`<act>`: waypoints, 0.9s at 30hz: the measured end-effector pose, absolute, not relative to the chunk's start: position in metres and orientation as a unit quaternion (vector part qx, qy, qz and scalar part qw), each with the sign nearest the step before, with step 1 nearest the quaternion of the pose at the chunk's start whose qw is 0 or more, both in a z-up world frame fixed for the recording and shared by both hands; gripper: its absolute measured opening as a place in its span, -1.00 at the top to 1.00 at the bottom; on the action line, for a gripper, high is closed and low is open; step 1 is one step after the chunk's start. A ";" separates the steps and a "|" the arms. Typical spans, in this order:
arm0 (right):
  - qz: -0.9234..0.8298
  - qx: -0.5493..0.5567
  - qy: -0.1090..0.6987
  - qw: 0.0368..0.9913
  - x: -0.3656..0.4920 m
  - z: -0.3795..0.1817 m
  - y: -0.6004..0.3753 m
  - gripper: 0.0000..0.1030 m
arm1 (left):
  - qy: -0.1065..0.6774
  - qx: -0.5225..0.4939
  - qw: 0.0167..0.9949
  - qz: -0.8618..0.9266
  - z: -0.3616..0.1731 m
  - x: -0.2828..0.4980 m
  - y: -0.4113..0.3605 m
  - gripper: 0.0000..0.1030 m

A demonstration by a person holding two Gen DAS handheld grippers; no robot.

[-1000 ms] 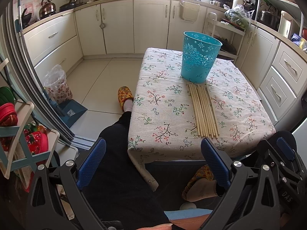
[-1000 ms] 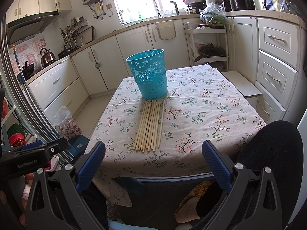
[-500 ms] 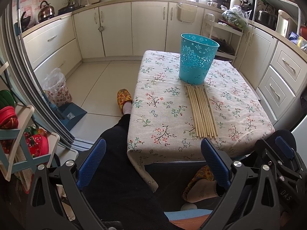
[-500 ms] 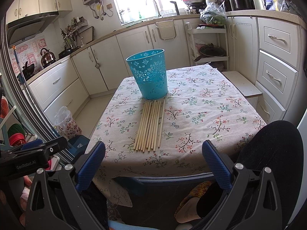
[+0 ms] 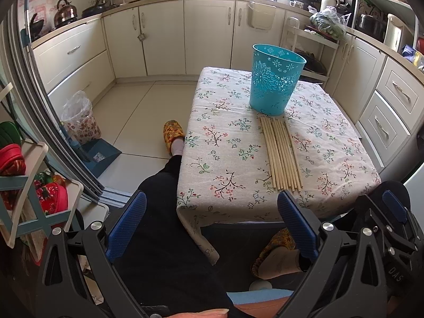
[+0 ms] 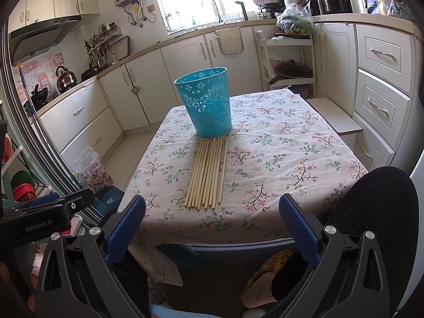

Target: Organize utensils

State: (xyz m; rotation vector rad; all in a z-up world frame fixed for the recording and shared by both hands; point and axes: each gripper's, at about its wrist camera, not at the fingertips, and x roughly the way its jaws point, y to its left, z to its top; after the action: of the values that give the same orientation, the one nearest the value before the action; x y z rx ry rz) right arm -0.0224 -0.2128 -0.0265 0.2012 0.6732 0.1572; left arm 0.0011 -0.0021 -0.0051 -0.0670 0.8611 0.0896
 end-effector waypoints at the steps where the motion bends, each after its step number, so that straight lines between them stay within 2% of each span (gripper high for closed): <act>1: 0.077 0.098 0.329 0.936 -0.022 -0.026 -0.212 -0.88 | 0.419 -0.032 0.906 0.046 -0.006 0.002 -0.002 -0.85; 27: 0.080 0.109 0.328 0.935 -0.026 -0.027 -0.216 -0.88 | 0.420 -0.028 0.905 0.053 -0.009 0.001 -0.002 -0.85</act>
State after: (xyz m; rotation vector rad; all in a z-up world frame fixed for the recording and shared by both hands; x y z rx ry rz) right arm -0.0258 -0.2158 -0.0274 0.2222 0.6709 0.1638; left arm 0.0013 -0.0015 -0.0090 -0.0582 0.8682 0.1102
